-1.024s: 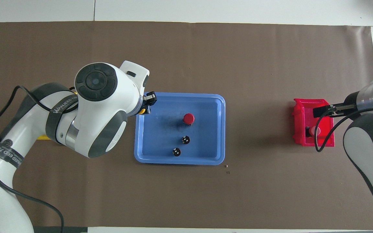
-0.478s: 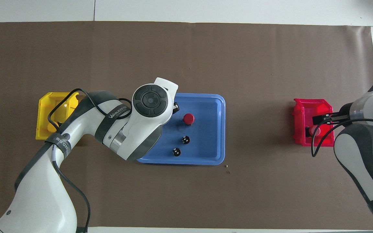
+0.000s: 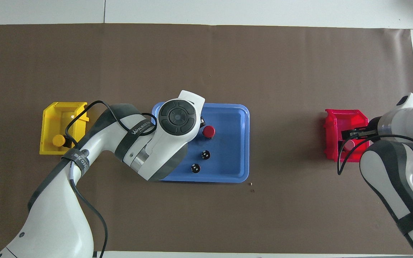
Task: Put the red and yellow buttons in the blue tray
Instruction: 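Place the yellow button in the blue tray while the right gripper returns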
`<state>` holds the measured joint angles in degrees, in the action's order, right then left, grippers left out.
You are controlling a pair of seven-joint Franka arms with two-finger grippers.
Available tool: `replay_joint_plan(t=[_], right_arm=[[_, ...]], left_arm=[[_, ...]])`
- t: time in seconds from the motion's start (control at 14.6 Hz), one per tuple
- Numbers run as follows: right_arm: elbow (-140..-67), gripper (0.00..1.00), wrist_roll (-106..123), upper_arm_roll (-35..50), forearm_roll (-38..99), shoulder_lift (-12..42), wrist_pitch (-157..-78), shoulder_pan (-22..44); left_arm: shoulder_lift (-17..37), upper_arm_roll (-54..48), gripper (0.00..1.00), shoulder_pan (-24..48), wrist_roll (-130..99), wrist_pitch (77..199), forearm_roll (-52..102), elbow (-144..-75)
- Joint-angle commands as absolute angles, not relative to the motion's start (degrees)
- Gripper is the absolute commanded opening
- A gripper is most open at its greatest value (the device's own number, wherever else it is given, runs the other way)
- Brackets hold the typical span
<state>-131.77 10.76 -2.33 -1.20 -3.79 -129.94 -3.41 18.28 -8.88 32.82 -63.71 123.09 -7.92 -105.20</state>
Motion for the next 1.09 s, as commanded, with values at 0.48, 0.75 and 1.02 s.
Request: replay_joint_plan(t=[0.48, 0.75, 1.02], right_arm=[[-135.7, 0.67, 12.66, -1.85, -0.62, -4.22, -133.15, -4.13], [-137.28, 0.67, 12.83, -1.85, -0.53, -4.48, -134.73, -4.39], [-137.63, 0.63, 14.59, -1.85, -0.53, -4.48, -135.09, -4.66]], left_arm=[[14.07, -7.73, 1.0, 28.59, -56.3, 116.75, -9.5, -103.37], [10.55, -7.3, 1.0, 18.75, -24.42, 99.02, -4.05, -94.52], [5.82, -7.21, 1.0, 8.29, -8.91, 90.18, -1.33, -89.56]])
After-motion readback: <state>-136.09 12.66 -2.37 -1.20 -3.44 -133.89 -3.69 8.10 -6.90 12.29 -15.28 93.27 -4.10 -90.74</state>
